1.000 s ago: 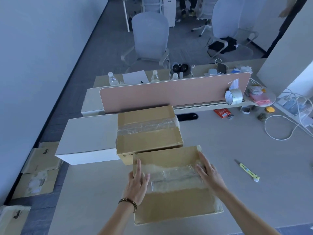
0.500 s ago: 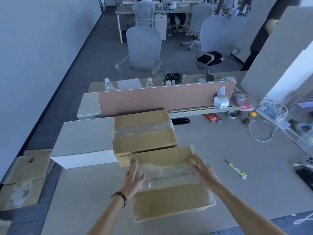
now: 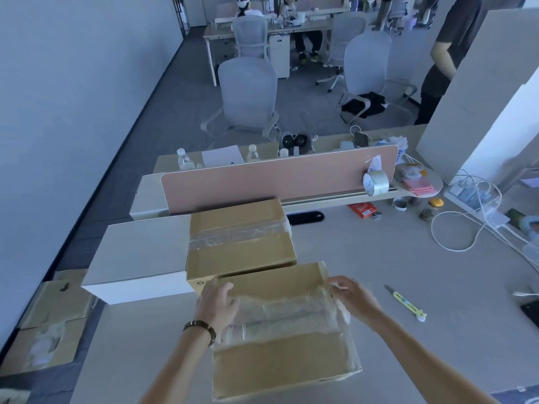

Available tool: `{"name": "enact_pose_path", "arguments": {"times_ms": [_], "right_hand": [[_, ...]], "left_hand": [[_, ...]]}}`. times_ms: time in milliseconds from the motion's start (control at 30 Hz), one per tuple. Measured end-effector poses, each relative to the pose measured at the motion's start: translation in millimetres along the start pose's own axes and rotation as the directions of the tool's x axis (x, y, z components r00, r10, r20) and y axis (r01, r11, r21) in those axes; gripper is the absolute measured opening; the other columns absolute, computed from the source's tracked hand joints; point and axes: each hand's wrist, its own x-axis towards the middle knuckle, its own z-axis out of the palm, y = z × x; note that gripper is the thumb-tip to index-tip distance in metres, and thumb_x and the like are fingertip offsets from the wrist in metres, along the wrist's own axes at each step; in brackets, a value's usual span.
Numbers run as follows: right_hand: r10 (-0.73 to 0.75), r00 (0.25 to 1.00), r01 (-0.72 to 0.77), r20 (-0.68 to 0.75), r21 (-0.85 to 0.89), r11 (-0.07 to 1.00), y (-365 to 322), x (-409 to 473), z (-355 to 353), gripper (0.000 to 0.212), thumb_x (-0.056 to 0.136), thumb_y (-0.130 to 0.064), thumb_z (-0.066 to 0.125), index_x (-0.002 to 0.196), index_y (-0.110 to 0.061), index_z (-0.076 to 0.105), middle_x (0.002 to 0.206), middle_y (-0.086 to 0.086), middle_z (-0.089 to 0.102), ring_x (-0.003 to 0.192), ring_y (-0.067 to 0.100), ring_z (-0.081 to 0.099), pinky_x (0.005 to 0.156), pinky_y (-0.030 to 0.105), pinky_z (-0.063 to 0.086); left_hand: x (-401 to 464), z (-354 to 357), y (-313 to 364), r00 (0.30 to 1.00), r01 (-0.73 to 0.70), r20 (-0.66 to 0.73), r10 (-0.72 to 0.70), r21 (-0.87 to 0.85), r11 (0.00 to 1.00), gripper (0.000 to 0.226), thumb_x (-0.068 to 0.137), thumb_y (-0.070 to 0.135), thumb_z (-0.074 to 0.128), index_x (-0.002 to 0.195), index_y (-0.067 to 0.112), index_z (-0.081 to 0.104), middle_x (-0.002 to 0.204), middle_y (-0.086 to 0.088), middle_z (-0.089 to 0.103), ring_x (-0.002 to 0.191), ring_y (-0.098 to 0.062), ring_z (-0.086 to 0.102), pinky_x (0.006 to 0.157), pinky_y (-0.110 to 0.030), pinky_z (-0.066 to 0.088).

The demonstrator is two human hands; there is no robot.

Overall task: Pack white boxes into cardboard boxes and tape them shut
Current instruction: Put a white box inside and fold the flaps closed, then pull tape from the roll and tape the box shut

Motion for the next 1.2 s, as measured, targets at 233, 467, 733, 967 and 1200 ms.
{"name": "enact_pose_path", "arguments": {"times_ms": [233, 467, 733, 967, 1200], "right_hand": [[-0.003, 1.0, 0.003, -0.002, -0.133, 0.991, 18, 38, -65, 0.026, 0.095, -0.039, 0.055, 0.118, -0.033, 0.067, 0.125, -0.003, 0.064, 0.114, 0.017, 0.062, 0.094, 0.033, 0.05], [-0.024, 0.998, 0.006, -0.053, -0.316, 0.949, 43, 80, -154, 0.032, 0.098, -0.042, 0.05, 0.125, -0.031, 0.062, 0.129, 0.002, 0.055, 0.122, 0.024, 0.053, 0.093, 0.034, 0.043], [-0.082, 0.996, 0.061, -0.024, -0.478, 0.876, 49, 147, -253, 0.039, 0.099, -0.04, 0.05, 0.133, -0.023, 0.057, 0.139, 0.007, 0.051, 0.126, 0.025, 0.052, 0.1, 0.038, 0.046], [-0.179, 0.984, 0.138, -0.012, -0.587, 0.798, 34, 204, -290, 0.033, 0.1, -0.039, 0.043, 0.12, -0.021, 0.062, 0.124, 0.009, 0.056, 0.112, 0.03, 0.06, 0.087, 0.044, 0.054], [-0.1, 0.99, 0.053, -0.094, -0.415, 0.909, 24, 253, -297, 0.038, 0.095, -0.043, 0.05, 0.113, -0.012, 0.063, 0.114, 0.009, 0.068, 0.093, 0.027, 0.062, 0.078, 0.038, 0.054]], "left_hand": [[45, 8, 117, 0.97, -0.231, -0.059, 0.237, 0.097, 0.968, 0.035, 0.098, 0.036, 0.052, 0.126, 0.016, 0.061, 0.124, 0.002, 0.061, 0.121, -0.016, 0.053, 0.104, -0.033, 0.043], [107, 34, 230, 0.956, -0.292, 0.058, 0.286, 0.189, 0.938, 0.041, 0.097, 0.039, 0.053, 0.131, 0.016, 0.057, 0.13, -0.004, 0.061, 0.121, -0.021, 0.056, 0.102, -0.035, 0.045], [173, 44, 347, 0.951, -0.31, 0.077, 0.301, 0.217, 0.926, 0.042, 0.093, 0.039, 0.055, 0.129, 0.017, 0.057, 0.127, -0.005, 0.062, 0.117, -0.024, 0.059, 0.092, -0.032, 0.049], [221, 39, 418, 0.957, -0.283, -0.028, 0.29, 0.142, 0.948, 0.039, 0.097, 0.042, 0.051, 0.117, 0.01, 0.062, 0.113, -0.008, 0.067, 0.106, -0.029, 0.062, 0.085, -0.035, 0.051], [266, 47, 448, 0.985, -0.151, -0.097, 0.144, -0.07, 0.986, 0.043, 0.097, 0.049, 0.05, 0.11, 0.01, 0.063, 0.108, -0.004, 0.067, 0.102, -0.025, 0.062, 0.085, -0.033, 0.049]]}}
